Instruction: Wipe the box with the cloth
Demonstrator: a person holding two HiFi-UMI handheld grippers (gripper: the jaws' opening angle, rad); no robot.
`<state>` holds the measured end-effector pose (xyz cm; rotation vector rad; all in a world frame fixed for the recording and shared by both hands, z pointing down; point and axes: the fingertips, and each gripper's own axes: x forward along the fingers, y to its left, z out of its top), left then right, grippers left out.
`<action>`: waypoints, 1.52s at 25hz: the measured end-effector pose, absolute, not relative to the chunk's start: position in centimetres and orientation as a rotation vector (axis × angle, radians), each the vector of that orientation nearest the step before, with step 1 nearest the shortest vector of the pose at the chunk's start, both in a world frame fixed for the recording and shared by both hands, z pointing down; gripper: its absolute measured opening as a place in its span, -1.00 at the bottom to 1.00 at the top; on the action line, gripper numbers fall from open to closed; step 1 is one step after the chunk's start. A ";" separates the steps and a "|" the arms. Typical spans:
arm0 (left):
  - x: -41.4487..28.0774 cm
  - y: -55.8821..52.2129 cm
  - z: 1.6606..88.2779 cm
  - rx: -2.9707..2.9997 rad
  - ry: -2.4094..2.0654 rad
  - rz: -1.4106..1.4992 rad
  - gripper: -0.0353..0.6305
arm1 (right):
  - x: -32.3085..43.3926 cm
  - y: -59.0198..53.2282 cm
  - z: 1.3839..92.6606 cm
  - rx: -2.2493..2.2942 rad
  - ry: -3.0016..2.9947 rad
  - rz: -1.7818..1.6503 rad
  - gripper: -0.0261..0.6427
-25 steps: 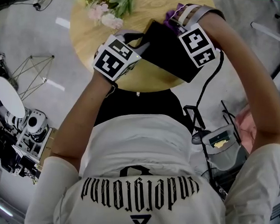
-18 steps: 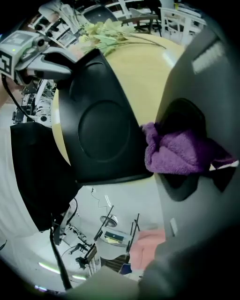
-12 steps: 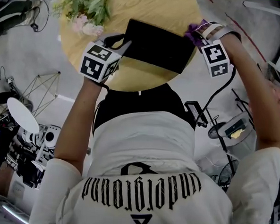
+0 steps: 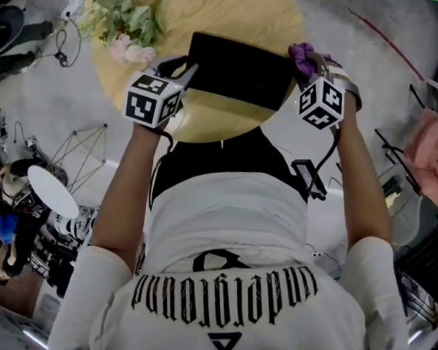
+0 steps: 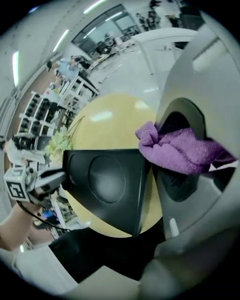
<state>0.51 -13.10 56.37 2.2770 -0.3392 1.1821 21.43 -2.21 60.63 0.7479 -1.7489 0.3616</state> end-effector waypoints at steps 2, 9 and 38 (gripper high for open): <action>0.6 -13.0 56.3 2.278 -0.343 1.183 -0.53 | 21.1 -1.4 60.2 0.860 -1.751 0.463 -0.54; 1.6 -12.7 56.0 2.293 -0.343 1.196 -0.53 | 17.8 4.1 59.1 0.909 -1.820 0.571 -0.55; -1.5 -10.4 31.7 2.799 -0.330 0.749 -0.80 | 15.0 4.5 33.9 1.638 -1.963 0.533 -0.54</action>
